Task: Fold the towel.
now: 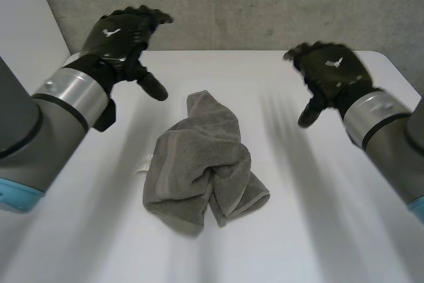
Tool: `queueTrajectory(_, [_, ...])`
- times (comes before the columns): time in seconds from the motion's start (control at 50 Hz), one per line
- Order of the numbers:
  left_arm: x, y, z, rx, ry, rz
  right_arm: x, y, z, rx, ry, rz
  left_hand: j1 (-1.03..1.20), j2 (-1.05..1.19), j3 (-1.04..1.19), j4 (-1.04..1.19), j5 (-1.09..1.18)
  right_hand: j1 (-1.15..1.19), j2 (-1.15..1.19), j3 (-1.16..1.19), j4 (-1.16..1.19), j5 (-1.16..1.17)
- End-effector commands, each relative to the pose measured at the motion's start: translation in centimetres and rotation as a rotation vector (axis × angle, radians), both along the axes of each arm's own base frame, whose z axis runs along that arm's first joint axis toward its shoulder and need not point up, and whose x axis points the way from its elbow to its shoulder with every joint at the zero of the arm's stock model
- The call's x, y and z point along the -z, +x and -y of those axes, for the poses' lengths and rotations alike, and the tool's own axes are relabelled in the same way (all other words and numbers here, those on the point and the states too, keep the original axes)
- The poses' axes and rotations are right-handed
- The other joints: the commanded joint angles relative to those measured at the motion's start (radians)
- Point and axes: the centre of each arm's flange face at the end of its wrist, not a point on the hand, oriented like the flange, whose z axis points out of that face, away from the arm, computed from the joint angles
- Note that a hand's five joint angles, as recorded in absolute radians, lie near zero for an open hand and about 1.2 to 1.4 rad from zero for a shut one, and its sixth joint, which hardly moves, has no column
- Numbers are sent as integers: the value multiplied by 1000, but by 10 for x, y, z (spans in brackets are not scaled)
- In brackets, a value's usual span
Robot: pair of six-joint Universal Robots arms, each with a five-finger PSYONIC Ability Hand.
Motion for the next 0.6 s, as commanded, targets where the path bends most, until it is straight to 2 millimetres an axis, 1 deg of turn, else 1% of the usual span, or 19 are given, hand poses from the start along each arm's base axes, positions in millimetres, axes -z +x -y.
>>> queueTrajectory(0.02, [9, 31, 11, -159, 274, -58, -26, -10, 7, 40, 14, 95, -111, -65, -42, -56, -51, -58, -77, -51, -78, -62])
queueTrajectory(0.04, [9, 31, 11, -159, 274, -58, -30, -12, 7, 48, 29, 94, -111, -65, -42, -56, -51, -58, -77, -51, -78, -62])
queueTrajectory(0.06, [14, 33, 11, -178, 318, -32, -32, -16, 8, 59, 50, 89, -111, -65, -42, -56, -51, -58, -77, -51, -78, -62])
queueTrajectory(0.08, [19, 36, 11, -193, 354, -11, -32, -16, 8, 59, 50, 89, -111, -65, -42, -56, -51, -58, -77, -51, -78, -62])
queueTrajectory(0.12, [23, 38, 11, -204, 376, 3, -33, -20, 8, 73, 81, 82, -111, -65, -42, -56, -51, -58, -77, -51, -78, -62])
queueTrajectory(0.18, [24, 39, 11, -214, 383, 12, -32, -20, 7, 73, 97, 89, -111, -65, -42, -56, -51, -58, -77, -51, -78, -62])
queueTrajectory(0.22, [30, 45, 12, -232, 400, 19, -32, -21, 8, 82, 101, 98, -111, -65, -42, -56, -51, -58, -77, -51, -78, -62])
queueTrajectory(0.28, [33, 45, 11, -237, 408, 26, -33, -22, 8, 86, 110, 118, -111, -65, -42, -56, -51, -58, -77, -51, -78, -62])
queueTrajectory(0.6, [34, 50, 9, -285, 400, 31, -35, -24, 9, 91, 106, 133, -111, -65, -42, -56, -51, -58, -77, -51, -78, -62])
